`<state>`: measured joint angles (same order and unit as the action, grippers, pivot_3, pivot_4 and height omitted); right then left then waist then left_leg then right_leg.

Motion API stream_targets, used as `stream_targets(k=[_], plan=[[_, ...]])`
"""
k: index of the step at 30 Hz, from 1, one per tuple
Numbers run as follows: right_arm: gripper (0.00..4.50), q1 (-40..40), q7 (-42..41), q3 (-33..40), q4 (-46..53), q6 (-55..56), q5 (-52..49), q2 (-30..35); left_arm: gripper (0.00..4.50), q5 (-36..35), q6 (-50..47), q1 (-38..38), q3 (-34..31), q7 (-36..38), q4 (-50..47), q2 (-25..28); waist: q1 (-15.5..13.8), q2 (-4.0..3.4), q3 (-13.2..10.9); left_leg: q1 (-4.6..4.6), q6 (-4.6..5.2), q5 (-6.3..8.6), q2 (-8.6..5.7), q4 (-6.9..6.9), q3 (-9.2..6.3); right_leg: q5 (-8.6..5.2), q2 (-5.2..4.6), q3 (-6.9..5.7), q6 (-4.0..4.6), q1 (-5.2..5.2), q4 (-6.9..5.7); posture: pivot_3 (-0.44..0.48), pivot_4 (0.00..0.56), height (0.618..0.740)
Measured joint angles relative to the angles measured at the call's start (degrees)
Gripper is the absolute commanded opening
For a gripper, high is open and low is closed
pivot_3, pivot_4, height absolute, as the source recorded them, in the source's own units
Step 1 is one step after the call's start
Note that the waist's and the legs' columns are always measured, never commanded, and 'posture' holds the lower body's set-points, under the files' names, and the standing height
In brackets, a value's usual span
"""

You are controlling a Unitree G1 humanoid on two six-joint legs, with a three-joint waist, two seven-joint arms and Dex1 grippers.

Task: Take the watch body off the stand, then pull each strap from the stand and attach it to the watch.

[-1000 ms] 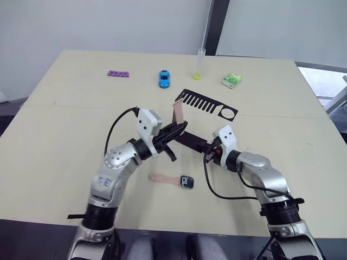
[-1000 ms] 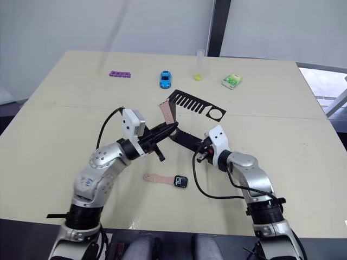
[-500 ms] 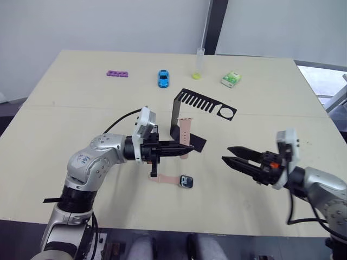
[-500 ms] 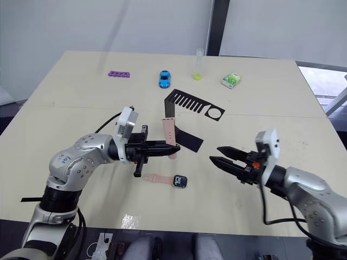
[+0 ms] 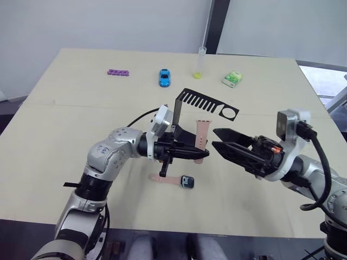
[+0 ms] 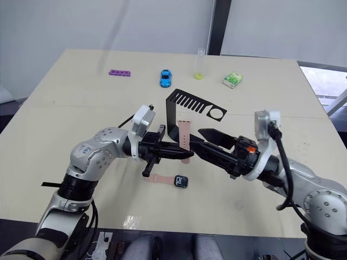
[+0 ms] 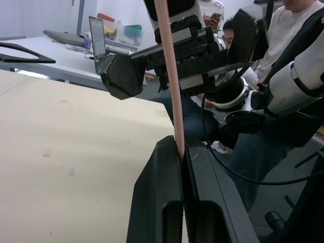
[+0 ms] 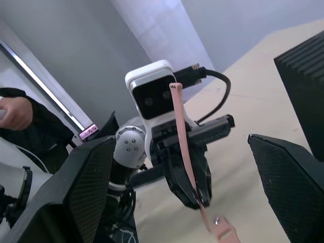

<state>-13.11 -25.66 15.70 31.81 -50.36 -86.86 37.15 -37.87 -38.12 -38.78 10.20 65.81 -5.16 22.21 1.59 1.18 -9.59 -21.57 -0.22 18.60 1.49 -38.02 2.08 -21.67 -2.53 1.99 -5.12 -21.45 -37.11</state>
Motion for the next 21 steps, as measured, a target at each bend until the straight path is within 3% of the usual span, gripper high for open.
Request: stream_targets(k=[3,7,21], plan=[[4.46,-0.85,0.66,-1.22,0.0,0.88,0.01,-0.98,0.0,0.01,0.07,0.04,0.0,0.18,-0.01,0.15,-0.01,0.0,0.0,0.0,0.02,0.01,0.0,0.0,0.0,0.0,-0.01,0.0,0.0,0.0,-0.01,0.0,0.15,0.74],[3.2,-1.76,0.73,-2.35,-0.02,1.51,0.1,-0.97,0.0,0.04,0.07,0.09,-0.01,0.08,-0.03,0.14,0.0,0.0,0.0,0.0,0.03,0.02,0.0,0.0,-0.02,0.0,-0.01,-0.01,0.0,0.0,0.0,0.0,0.15,0.74],[3.2,-4.81,1.21,-6.36,-0.46,1.9,1.26,-2.27,0.0,-0.05,-0.58,0.85,-0.11,-1.19,-0.86,-0.53,0.02,-0.01,0.0,-0.01,0.04,0.02,0.01,0.0,-0.03,0.0,-0.02,-0.02,0.0,-0.01,0.01,0.0,0.15,0.74]])
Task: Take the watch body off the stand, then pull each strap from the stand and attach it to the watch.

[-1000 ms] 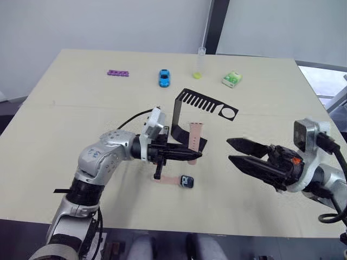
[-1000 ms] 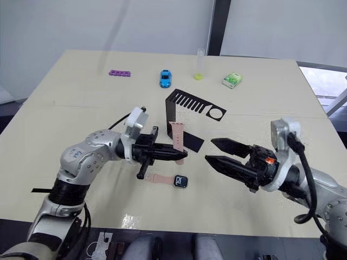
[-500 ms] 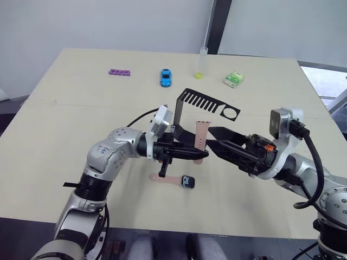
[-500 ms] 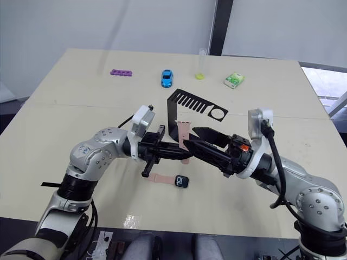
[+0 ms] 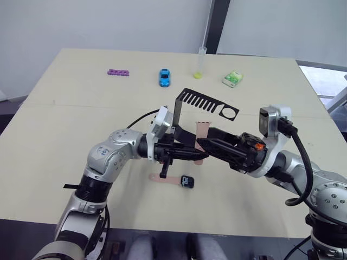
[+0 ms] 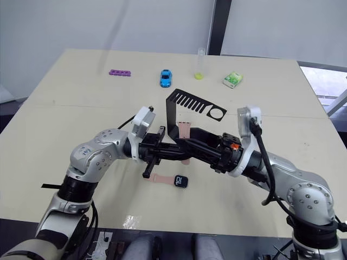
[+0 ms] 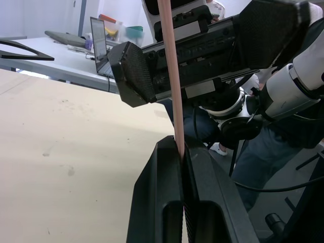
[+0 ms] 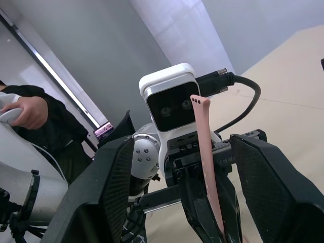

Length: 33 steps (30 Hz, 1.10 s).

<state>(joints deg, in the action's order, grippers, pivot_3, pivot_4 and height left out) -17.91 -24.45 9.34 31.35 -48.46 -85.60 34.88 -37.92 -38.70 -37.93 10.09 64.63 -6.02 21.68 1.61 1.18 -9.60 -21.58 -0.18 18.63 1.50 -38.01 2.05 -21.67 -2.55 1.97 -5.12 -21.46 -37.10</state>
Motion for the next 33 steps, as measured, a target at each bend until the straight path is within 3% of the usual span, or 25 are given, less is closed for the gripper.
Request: stream_targets(k=[6,7,33], plan=[[3.2,-0.39,0.32,-0.02,-0.01,1.22,0.03,-1.39,0.0,-0.16,-0.34,0.02,-0.18,-0.79,-0.11,-0.61,0.02,0.0,0.0,0.0,0.01,0.0,0.0,0.0,0.0,0.0,0.0,0.0,0.0,0.0,-0.01,0.0,0.15,0.74],[2.68,-0.39,0.48,-0.02,-0.05,1.4,-0.04,-1.79,0.0,-0.24,-0.43,0.02,-0.22,-0.85,-0.12,-0.69,0.02,0.0,0.0,0.0,0.0,0.0,0.0,0.0,0.0,0.0,0.0,0.0,0.0,0.0,-0.01,0.0,0.15,0.74],[2.68,0.82,3.13,-0.02,-0.18,3.7,0.47,-3.57,0.0,-1.31,-1.51,0.03,-1.17,-2.01,-0.31,-1.4,0.02,0.0,0.0,0.0,0.0,0.0,0.0,0.0,0.0,0.0,0.0,-0.01,0.0,0.0,-0.01,0.0,0.15,0.74]])
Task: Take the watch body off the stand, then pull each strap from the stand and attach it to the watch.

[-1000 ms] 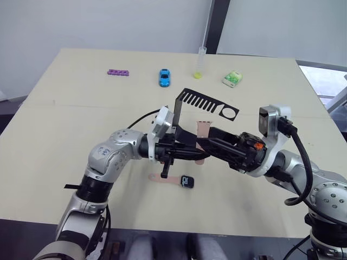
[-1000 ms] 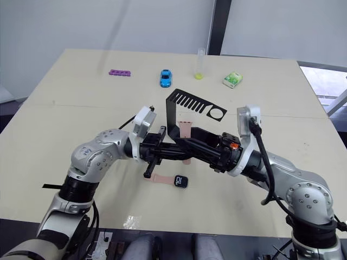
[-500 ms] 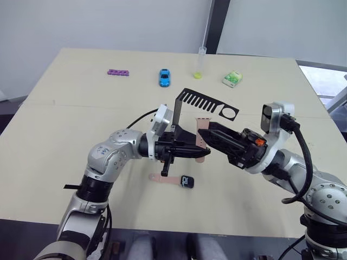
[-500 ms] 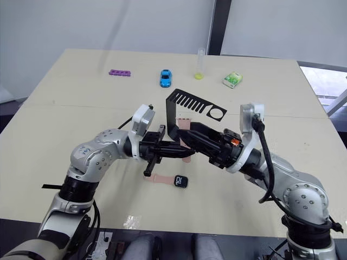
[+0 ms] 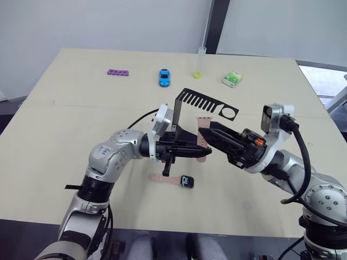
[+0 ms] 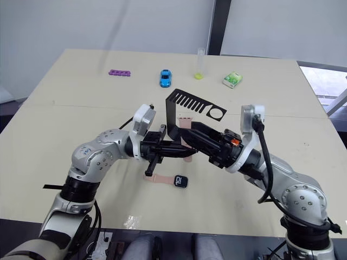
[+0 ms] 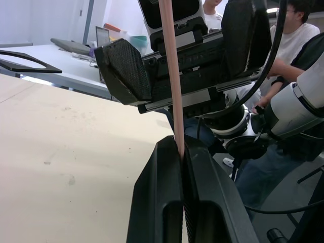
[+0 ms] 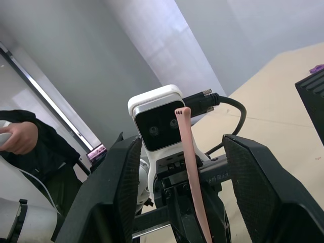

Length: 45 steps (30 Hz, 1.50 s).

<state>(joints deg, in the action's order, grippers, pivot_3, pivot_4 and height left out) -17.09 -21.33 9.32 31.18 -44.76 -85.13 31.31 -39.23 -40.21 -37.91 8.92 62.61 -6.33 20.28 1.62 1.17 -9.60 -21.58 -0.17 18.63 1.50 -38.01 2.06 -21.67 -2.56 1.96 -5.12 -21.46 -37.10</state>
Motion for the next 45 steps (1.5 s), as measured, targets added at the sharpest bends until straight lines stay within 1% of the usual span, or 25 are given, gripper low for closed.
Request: stream_targets(k=[5,7,9,30,33,34,35,45], plan=[[2.68,-0.01,0.0,0.0,0.0,0.0,0.01,0.0,0.0,-0.21,-0.32,-0.01,-0.07,-0.45,-0.02,-0.02,0.0,0.0,0.0,0.0,0.0,0.0,0.0,0.0,0.0,0.0,0.0,0.0,0.0,0.0,0.0,0.0,0.15,0.74],[2.16,-0.01,0.0,0.0,0.0,0.0,0.01,0.0,0.0,-0.68,-0.56,-0.01,-0.09,-0.52,-0.14,-0.02,0.01,0.0,0.0,0.0,0.0,0.0,0.0,0.0,0.0,0.0,0.0,0.0,0.0,0.0,0.0,0.0,0.15,0.74],[1.47,-0.02,0.0,0.0,0.0,0.0,0.01,0.0,0.0,-0.94,-0.56,-0.01,-0.09,-0.52,-0.27,-0.02,0.0,0.0,0.0,0.0,0.0,0.0,0.0,0.0,0.0,0.0,0.0,0.0,0.0,0.0,0.01,0.0,0.15,0.74],[1.47,-0.04,0.0,0.0,0.0,0.0,0.52,-0.06,0.0,-0.95,-0.54,-0.01,-0.09,-0.58,-0.28,-0.01,0.01,0.0,0.0,0.0,0.0,0.0,0.0,0.01,0.0,0.0,0.0,0.0,0.0,0.0,0.02,0.0,0.15,0.74],[0.67,-0.05,0.0,0.0,0.0,0.0,0.52,-0.11,0.0,-0.95,-0.54,0.0,-0.09,-0.63,-0.28,-0.01,0.0,0.0,0.0,0.0,0.0,0.0,0.0,0.01,0.0,0.0,0.0,0.0,0.0,0.0,0.02,0.0,0.15,0.74],[0.21,-0.08,0.0,0.0,0.0,0.0,0.51,-0.13,0.0,-0.95,-0.54,0.0,-0.09,-0.64,-0.29,-0.01,0.01,0.0,0.0,0.0,0.0,0.0,0.0,0.01,0.0,0.0,0.0,0.0,0.0,0.0,0.02,0.0,0.15,0.74],[0.04,-0.1,0.0,0.0,0.0,0.01,0.51,-0.12,0.0,-0.95,-0.54,0.01,-0.09,-0.66,-0.32,-0.01,0.01,0.0,0.0,0.0,0.0,0.0,0.0,0.01,0.0,0.0,0.0,0.0,0.0,0.0,0.02,0.0,0.15,0.74],[0.04,-0.28,0.0,0.0,0.0,0.62,0.51,-0.38,0.0,-0.96,-0.54,0.1,-0.34,-1.08,-1.64,-0.09,0.01,0.0,0.0,0.0,0.0,0.0,0.0,0.01,0.0,0.0,0.0,0.0,0.0,0.0,0.03,0.0,0.15,0.74]])
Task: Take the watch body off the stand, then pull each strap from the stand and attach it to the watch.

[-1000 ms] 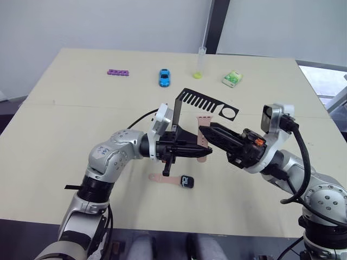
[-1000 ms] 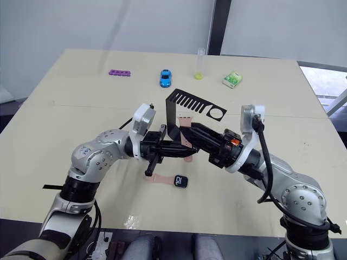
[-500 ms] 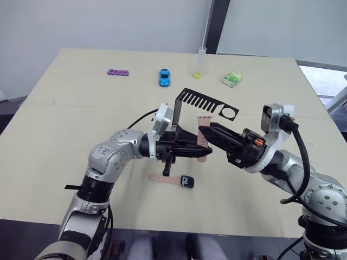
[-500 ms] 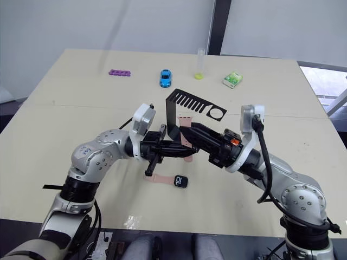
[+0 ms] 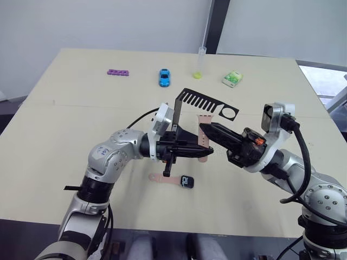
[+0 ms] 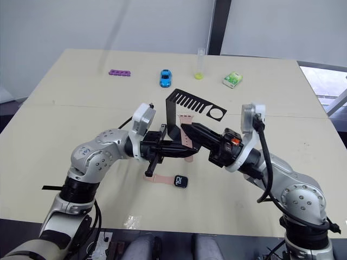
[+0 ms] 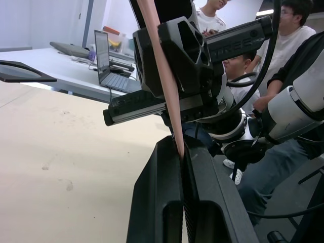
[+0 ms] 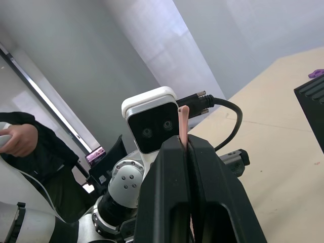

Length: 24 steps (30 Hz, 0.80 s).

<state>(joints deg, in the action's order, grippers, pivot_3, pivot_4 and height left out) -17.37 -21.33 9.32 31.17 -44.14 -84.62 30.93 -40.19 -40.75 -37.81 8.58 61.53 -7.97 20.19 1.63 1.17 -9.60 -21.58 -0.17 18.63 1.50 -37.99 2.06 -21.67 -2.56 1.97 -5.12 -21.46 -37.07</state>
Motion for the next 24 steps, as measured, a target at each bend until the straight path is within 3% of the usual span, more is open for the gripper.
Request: stream_targets(k=[16,17,20,24], plan=[[0.04,-0.01,0.0,-0.04,0.0,0.09,-0.62,-0.1,0.0,-1.05,-2.31,0.05,-0.77,-1.01,-0.24,0.12,0.01,0.0,0.0,0.0,0.0,0.0,0.0,0.0,-0.01,0.0,0.0,0.0,0.0,0.0,0.0,0.0,0.15,0.74],[0.0,-0.01,0.0,-0.06,0.0,0.06,-0.67,-0.01,0.64,-1.56,-3.09,0.05,-0.83,-1.07,-0.27,0.34,0.01,0.0,0.0,0.0,0.01,0.01,0.0,0.0,0.0,0.0,0.0,0.0,0.0,0.0,0.0,0.0,0.15,0.74],[0.0,-0.11,-0.09,0.0,0.09,0.06,-1.22,0.97,1.93,-1.56,-3.98,0.69,-0.82,-0.29,-0.46,2.74,0.15,-0.02,-0.02,0.0,0.01,0.01,0.0,0.02,0.0,0.0,0.0,0.0,0.0,-0.01,0.01,0.0,0.15,0.74],[0.0,1.91,-2.14,1.37,0.47,-1.23,-1.73,6.54,4.04,1.74,-0.98,2.88,-0.4,1.09,-0.88,7.3,0.01,-0.06,-0.04,0.0,0.04,0.02,0.0,0.06,-0.01,0.0,-0.02,-0.01,0.0,-0.01,0.08,0.0,0.15,0.74]])
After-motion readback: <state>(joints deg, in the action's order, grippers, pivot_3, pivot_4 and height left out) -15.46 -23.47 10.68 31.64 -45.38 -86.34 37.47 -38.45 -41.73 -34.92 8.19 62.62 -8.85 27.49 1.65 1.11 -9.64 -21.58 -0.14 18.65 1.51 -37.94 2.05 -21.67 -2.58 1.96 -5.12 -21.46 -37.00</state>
